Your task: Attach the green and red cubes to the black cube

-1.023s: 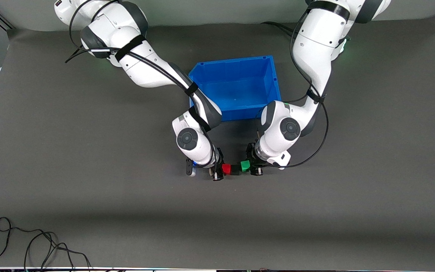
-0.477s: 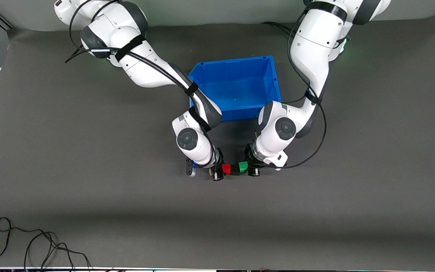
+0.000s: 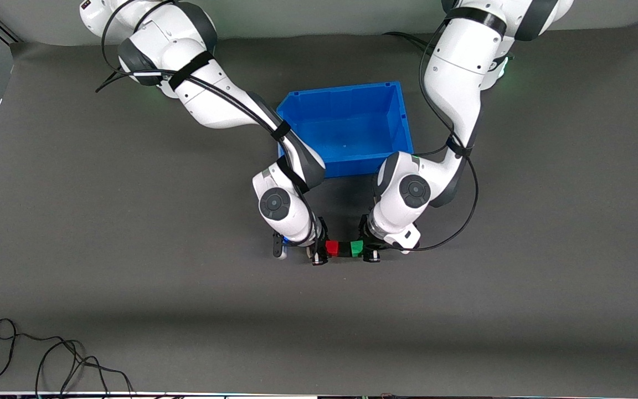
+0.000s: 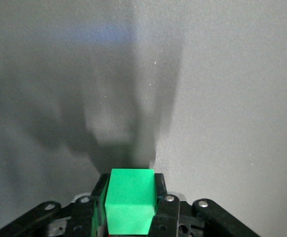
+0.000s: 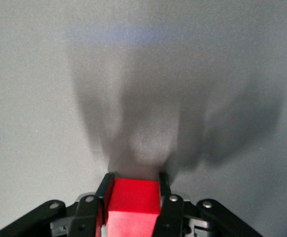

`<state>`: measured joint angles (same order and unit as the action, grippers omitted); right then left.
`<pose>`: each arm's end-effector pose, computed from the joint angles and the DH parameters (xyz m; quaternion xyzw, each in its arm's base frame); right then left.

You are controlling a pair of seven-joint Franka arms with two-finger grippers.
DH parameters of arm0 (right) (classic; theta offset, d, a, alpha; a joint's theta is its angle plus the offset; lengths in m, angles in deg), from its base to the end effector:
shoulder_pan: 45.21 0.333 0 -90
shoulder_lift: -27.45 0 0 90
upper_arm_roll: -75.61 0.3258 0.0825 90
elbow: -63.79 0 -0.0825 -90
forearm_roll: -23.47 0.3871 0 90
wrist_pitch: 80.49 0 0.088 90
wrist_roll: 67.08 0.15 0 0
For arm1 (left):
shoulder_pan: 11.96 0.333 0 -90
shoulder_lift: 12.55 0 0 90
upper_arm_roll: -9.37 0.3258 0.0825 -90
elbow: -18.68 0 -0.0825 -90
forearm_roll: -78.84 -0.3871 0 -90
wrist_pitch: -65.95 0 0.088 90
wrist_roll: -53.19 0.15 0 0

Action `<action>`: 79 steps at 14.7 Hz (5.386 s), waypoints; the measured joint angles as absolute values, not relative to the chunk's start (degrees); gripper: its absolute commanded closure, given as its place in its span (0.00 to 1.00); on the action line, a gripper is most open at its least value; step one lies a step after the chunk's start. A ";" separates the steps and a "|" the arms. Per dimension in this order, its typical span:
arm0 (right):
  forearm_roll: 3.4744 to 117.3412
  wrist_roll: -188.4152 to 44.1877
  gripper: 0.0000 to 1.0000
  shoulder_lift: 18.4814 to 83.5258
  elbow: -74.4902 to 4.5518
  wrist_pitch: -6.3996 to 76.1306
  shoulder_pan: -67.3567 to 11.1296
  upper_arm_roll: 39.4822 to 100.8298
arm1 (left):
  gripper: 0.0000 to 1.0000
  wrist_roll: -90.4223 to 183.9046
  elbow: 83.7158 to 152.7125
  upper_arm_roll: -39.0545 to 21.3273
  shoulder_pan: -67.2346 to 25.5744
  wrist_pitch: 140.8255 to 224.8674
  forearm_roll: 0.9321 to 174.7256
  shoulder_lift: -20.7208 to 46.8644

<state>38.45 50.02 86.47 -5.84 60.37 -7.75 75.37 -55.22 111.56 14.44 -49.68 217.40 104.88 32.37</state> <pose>0.6276 0.4864 0.1253 -0.6979 0.7025 0.0652 0.1231 0.6125 -0.3983 0.1507 0.6653 0.7296 -0.0557 0.1481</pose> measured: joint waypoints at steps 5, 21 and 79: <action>37.57 49.88 0.01 86.68 -5.81 61.40 -7.75 75.35 | 0.00 -55.23 110.79 14.94 -49.70 217.41 103.64 32.65; 36.34 27.53 0.01 65.49 0.62 23.33 -20.22 74.02 | 0.00 -7.65 115.60 28.11 -33.36 183.78 95.75 12.18; 23.54 -63.88 0.00 30.66 -26.17 9.32 -41.75 69.11 | 0.00 54.16 111.74 7.58 -12.46 154.06 78.60 -13.26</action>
<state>23.54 -63.88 30.66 -26.17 9.32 -41.75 69.11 54.16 111.74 7.58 -12.46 154.06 78.60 -13.26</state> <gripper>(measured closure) 0.004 0.000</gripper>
